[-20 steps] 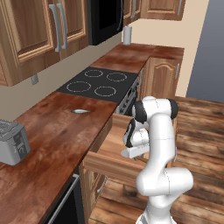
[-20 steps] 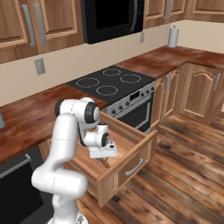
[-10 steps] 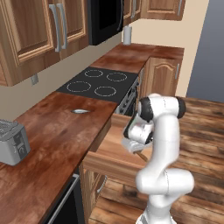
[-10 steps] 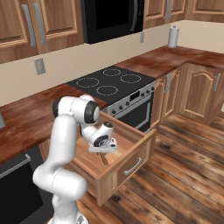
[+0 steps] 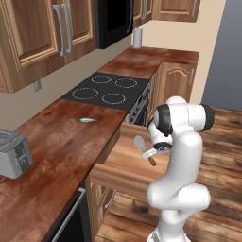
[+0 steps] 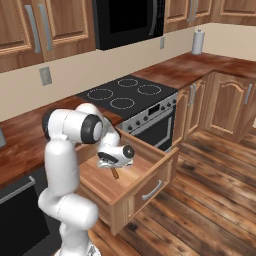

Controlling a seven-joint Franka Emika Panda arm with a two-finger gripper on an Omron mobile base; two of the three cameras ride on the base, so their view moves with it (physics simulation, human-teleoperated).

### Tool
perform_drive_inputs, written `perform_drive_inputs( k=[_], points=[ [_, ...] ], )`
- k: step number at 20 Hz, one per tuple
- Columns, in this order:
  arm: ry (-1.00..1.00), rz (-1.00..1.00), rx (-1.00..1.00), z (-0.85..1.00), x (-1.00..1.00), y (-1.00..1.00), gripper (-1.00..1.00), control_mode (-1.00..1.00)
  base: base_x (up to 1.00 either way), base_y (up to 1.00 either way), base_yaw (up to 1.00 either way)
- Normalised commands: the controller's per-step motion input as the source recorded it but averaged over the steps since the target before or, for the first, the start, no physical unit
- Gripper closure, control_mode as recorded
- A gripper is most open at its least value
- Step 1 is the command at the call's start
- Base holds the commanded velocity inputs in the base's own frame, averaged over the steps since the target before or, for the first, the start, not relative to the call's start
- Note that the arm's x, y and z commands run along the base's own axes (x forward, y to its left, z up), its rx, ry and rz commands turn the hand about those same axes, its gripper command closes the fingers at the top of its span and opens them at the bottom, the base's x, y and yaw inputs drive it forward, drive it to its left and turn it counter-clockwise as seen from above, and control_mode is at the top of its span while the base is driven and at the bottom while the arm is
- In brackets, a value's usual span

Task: Pick the pizza cutter from the drawer and place it on the counter.

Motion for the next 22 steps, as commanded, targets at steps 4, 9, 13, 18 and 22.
perform_drive_inputs(
  k=[4,9,13,18,22],
  points=[
    [-0.18,0.05,0.18,1.00,0.26,0.00,1.00,-1.00,0.00,0.00,0.00],
    [-0.04,0.00,0.10,1.00,0.38,0.00,1.00,-1.00,0.00,0.00,0.00],
    [0.00,0.00,0.02,1.00,0.45,0.22,1.00,-1.00,0.00,0.00,0.00],
    [0.00,0.10,0.00,1.00,0.44,0.72,1.00,-1.00,0.00,0.00,0.00],
    [0.00,0.30,-0.03,1.00,0.28,1.00,1.00,-1.00,0.00,0.00,0.00]
  ],
)
